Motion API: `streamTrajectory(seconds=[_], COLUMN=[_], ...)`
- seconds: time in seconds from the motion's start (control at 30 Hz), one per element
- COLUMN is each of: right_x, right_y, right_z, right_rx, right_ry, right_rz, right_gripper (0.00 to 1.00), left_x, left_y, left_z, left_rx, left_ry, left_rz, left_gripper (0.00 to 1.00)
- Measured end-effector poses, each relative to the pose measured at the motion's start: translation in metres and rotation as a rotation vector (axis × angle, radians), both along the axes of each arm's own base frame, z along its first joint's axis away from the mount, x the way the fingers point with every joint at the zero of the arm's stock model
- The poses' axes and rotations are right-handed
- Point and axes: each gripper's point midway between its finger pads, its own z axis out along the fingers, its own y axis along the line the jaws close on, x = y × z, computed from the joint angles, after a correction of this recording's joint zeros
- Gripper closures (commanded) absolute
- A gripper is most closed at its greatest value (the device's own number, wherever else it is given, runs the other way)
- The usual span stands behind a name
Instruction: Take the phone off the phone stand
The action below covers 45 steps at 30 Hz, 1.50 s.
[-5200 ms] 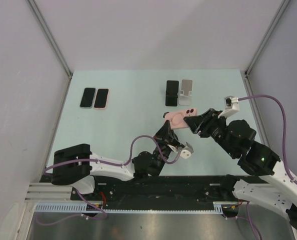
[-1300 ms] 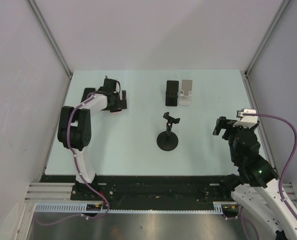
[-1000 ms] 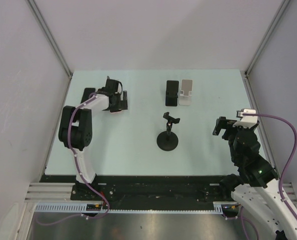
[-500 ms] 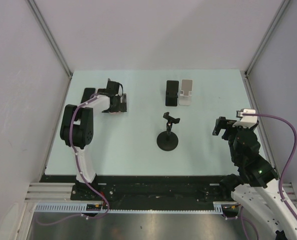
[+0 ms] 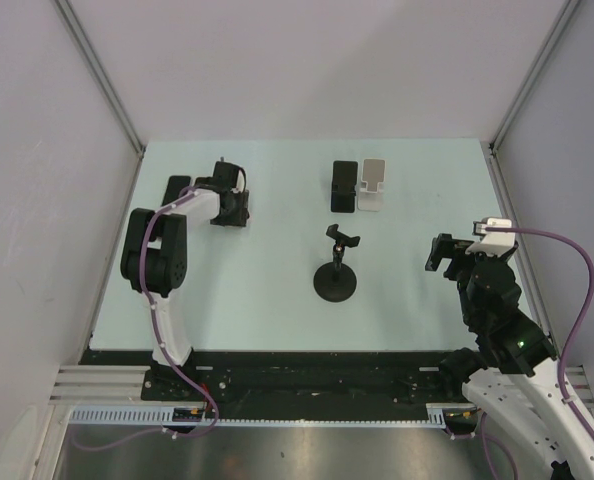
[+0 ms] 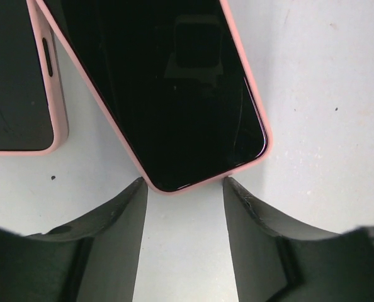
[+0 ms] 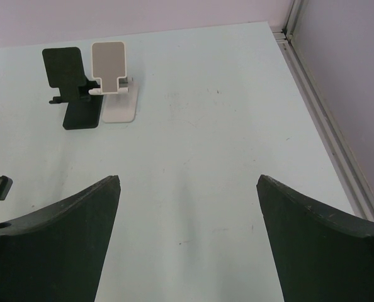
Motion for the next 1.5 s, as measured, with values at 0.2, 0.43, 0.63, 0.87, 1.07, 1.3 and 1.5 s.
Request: streamTrajectory(seconds=[0.2, 0.43, 0.63, 0.87, 1.07, 1.3, 1.5], right_x=[0.0, 0.0, 0.0, 0.0, 0.001, 0.0, 0.0], right_y=[0.001, 0.001, 0.001, 0.002, 0.004, 0.004, 0.005], right_z=[0.0, 0.0, 0.0, 0.0, -0.001, -0.001, -0.001], right_rx=[0.001, 0.001, 0.001, 0.001, 0.002, 0.004, 0.005], right_ry=[0.0, 0.0, 0.001, 0.002, 0.005, 0.004, 0.004], right_rz=[0.004, 0.007, 0.008, 0.011, 0.022, 0.024, 0.03], right_gripper=[0.05, 0.05, 0.05, 0.05, 0.05, 0.05, 0.05], left_x=[-0.001, -0.001, -0.002, 0.003, 0.016, 0.038, 0.035], left_y=[0.006, 0.027, 0.022, -0.015, -0.008, 0.0, 0.002], left_z=[0.001, 0.001, 0.003, 0.022, 0.035, 0.036, 0.007], left_rx=[0.035, 0.022, -0.035, -0.107, -0.106, -0.087, -0.065], left_ry=[0.01, 0.029, 0.031, -0.019, -0.081, -0.133, -0.083], left_rz=[-0.055, -0.013, 0.022, 0.076, 0.243, 0.352, 0.372], left_gripper=[0.43, 0.24, 0.0, 0.0, 0.0, 0.0, 0.03])
